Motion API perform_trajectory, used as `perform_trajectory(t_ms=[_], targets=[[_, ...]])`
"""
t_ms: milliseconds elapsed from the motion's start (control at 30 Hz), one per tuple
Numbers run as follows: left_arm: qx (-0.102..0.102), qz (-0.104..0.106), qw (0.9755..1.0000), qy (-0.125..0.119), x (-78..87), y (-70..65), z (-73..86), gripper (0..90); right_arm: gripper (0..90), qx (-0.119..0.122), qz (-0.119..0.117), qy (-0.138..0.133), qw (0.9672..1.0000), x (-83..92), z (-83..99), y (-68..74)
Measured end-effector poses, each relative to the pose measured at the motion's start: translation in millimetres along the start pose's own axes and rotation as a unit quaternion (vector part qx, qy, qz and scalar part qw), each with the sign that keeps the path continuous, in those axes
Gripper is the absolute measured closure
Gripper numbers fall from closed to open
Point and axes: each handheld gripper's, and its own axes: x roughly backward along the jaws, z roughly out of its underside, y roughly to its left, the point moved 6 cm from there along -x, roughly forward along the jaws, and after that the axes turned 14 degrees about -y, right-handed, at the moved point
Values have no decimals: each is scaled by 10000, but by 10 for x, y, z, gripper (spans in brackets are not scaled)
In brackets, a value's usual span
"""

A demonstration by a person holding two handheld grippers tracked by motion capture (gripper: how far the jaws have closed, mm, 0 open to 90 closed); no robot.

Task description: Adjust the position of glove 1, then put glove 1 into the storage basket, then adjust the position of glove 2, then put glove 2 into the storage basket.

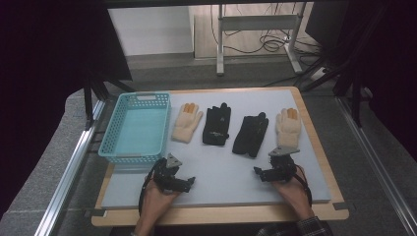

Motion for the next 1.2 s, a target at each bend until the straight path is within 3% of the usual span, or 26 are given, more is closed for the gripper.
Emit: perform_trajectory(t_ms=[1200], targets=[[-4,1,10000,-20,3,1,1,13,106,-27,24,17,10000,-3,3,-6]])
